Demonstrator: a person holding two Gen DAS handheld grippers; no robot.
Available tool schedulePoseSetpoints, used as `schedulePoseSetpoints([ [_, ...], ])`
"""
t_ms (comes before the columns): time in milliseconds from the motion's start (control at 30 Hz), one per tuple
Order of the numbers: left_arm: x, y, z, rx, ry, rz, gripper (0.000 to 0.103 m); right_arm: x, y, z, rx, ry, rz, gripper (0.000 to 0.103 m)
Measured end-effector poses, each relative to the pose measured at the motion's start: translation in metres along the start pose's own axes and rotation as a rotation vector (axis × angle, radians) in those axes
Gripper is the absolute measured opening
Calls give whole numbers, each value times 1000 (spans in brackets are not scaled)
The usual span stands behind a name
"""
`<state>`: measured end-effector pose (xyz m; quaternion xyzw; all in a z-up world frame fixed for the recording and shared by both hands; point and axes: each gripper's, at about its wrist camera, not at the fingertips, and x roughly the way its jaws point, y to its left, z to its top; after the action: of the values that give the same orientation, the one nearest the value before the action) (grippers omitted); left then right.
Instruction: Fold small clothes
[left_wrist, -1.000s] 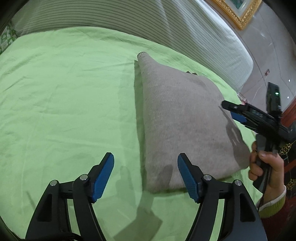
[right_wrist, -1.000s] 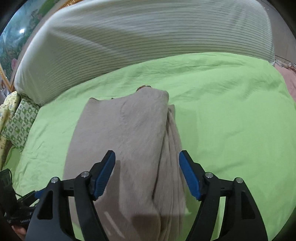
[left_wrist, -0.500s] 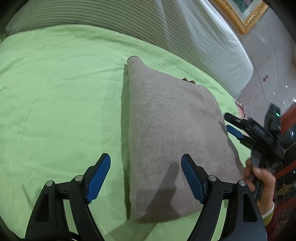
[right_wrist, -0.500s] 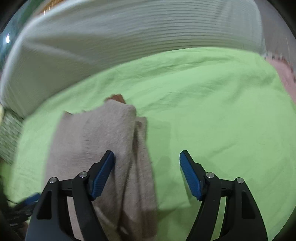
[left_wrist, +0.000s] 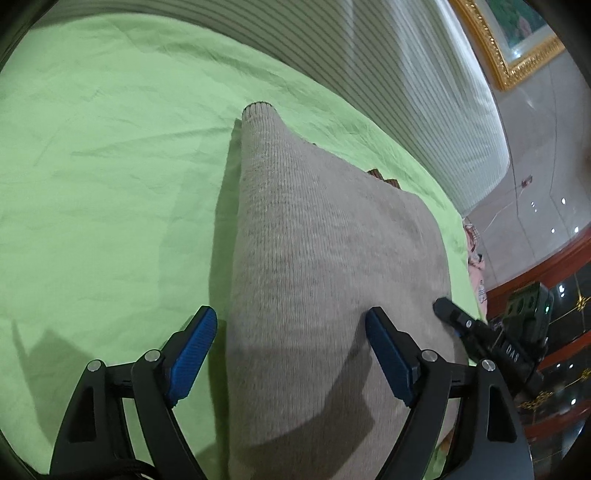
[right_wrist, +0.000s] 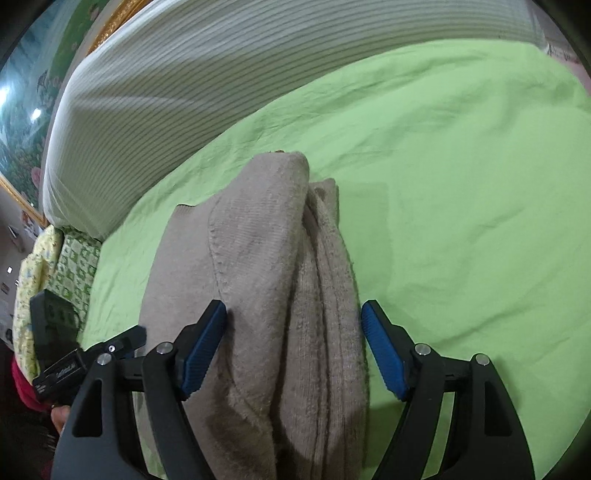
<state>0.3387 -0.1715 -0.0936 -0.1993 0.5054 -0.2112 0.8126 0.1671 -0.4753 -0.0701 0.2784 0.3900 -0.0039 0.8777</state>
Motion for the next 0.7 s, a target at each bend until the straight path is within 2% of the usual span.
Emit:
schedulePoseSetpoints([
  [100,13,2,4,-40,18,-48,82,6,0,1,-3,16,30,76],
  [167,22,4,4,-61,20,-55,79,7,-3,2,3,31,48,76],
  [233,24,3,2,-52,1,-57,69,9,-4,2,4,39,71,71],
  [300,20,1,0,-35,-24,-59,59,13,-3,1,18,59,115,45],
  [333,17,-1,-1,-25,-39,-61,51,12,0,0,17,61,135,42],
  [400,9,-5,-4,-11,-69,-63,45,6,13,0,-44,34,99,37],
  [500,-7,-9,-11,-7,-97,-65,42,-9,30,-4,-79,-8,96,34],
  [700,-78,4,-30,-34,-185,-52,42,-29,70,-17,-91,-22,197,33],
])
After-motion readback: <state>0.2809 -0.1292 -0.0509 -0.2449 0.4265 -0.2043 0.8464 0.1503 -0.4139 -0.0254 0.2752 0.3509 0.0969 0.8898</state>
